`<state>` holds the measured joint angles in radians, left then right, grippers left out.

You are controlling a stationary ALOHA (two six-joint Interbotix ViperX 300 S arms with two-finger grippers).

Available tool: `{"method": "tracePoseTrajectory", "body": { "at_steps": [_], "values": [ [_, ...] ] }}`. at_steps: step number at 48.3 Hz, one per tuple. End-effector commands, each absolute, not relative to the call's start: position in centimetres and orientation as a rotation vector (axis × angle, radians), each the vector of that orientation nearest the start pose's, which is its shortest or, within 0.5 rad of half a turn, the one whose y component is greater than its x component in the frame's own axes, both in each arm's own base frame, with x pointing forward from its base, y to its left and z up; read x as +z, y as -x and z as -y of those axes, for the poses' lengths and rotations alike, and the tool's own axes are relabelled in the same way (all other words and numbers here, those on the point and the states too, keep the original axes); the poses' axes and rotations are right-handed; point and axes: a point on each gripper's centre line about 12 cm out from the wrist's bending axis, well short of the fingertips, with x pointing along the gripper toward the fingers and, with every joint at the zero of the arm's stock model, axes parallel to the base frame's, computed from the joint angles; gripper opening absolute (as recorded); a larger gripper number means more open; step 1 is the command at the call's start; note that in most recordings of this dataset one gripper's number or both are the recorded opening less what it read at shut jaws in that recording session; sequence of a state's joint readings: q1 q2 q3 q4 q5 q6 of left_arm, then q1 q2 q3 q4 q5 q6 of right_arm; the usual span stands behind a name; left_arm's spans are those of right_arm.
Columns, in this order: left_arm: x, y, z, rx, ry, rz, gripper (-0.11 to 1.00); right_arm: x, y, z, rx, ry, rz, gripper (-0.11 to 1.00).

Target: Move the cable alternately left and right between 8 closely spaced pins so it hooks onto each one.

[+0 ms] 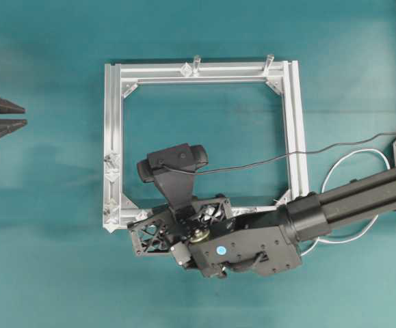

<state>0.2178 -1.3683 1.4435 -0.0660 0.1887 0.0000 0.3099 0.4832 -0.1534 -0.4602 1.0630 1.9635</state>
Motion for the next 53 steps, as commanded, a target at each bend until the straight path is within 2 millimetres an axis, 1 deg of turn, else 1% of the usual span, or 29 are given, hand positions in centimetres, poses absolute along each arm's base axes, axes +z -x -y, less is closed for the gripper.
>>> {"method": "tracePoseTrajectory", "body": {
  "at_steps": [1,29,44,53],
  "values": [
    [20.2,-13.0,-2.8,0.218,0.093,-0.234,0.37,17.9,-49.3,-10.9,-1.025,-1.047,-0.771,0.15],
    [20.2,-13.0,-2.8,0.218,0.093,-0.235,0.37,17.9,-49.3,-10.8,-1.028,-1.050,-0.773,0.15],
    [20.3,-13.0,-2.8,0.218,0.093,-0.234,0.38,17.9,-49.5,-8.8,-1.046,-1.017,-0.782,0.15],
    [20.2,-13.0,-2.8,0.218,0.093,-0.235,0.38,18.3,-49.8,-6.8,-1.057,-1.008,-0.776,0.15]
  ]
}}
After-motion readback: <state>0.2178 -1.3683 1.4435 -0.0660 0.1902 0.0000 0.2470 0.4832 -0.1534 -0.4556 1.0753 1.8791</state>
